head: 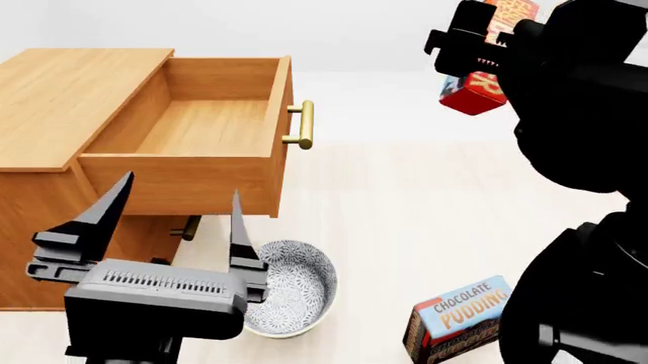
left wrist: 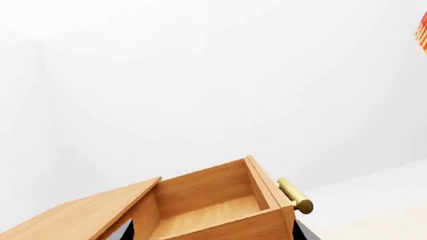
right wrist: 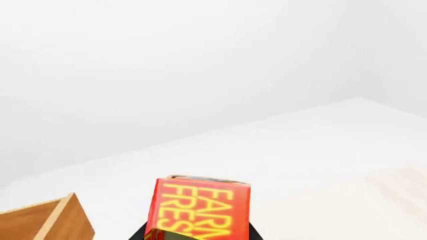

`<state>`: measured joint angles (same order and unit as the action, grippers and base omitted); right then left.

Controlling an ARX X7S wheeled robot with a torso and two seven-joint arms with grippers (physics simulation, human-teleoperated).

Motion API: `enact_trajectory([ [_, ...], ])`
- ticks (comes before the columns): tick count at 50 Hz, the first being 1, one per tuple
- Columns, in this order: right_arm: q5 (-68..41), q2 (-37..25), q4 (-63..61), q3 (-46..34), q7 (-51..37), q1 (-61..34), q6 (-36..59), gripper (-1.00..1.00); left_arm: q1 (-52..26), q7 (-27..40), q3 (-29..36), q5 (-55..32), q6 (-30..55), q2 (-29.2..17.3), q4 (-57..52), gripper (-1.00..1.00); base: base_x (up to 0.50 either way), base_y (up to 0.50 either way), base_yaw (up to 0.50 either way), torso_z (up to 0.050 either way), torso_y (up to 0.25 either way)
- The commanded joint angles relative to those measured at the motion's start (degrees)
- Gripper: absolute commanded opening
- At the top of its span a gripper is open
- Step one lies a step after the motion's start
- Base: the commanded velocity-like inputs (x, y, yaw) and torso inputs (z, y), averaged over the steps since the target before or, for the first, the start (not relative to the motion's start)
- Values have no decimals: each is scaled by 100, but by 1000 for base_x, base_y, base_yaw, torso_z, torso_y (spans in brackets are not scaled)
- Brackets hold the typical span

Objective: Put the butter at the back in the top drawer of the cabinet and close it.

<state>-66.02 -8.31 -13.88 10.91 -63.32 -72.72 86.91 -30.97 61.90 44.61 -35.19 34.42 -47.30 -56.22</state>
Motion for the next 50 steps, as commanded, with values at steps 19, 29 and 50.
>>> enact_trajectory([
  [19, -2700, 450, 279, -224, -1975, -677, -215, -100, -1153, -265, 1500, 1063, 982, 1506, 659, 100, 0, 0, 0, 1, 1],
  [29, -3537, 463, 293, -536, -2526, -511, -474, -100, -1432, -393, 1589, 1179, 1043, 1776, 998, 100, 0, 0, 0, 0, 1],
  [50, -4778, -296, -96, -2513, -2598, -618, -2705, -100, -1848, -497, 1805, 1457, 1134, 2232, 1455, 100, 0, 0, 0, 0, 1],
])
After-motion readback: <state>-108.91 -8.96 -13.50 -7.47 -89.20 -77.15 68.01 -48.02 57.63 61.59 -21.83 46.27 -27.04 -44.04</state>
